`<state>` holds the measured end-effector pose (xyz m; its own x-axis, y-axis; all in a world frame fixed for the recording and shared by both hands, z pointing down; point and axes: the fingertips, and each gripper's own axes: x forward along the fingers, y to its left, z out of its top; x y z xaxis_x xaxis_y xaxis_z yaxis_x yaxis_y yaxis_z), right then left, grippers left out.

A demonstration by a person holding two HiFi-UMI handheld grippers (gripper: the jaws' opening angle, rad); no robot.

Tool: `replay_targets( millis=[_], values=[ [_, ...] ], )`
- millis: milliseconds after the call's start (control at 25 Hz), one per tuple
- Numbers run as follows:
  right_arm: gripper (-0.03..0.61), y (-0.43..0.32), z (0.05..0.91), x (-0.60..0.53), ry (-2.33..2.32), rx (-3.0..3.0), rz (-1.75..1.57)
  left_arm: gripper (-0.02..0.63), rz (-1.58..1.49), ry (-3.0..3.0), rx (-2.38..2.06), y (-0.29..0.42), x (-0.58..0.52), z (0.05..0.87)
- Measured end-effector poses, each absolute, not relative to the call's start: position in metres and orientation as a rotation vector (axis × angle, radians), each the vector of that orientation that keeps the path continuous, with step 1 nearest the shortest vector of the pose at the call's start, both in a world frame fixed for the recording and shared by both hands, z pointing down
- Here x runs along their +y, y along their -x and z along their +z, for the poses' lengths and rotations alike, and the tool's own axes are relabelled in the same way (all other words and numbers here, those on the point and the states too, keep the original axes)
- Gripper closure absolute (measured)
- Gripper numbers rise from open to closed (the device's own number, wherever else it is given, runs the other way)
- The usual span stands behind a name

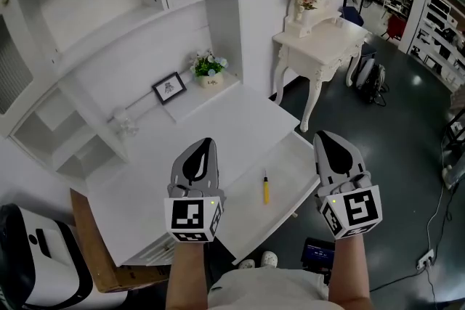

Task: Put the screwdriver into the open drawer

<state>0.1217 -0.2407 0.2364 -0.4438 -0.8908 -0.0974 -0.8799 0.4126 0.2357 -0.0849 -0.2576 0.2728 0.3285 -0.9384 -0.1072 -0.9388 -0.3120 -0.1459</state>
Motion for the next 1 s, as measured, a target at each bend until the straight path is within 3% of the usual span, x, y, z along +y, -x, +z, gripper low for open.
replay_targets(
  millis=[1000],
  values=[
    [0.572,-0.143,0.222,-0.225,-1.735,-2.554,-0.39,0.604,0.058,2.384,1.678,0.074,-0.247,0.248]
  ],
)
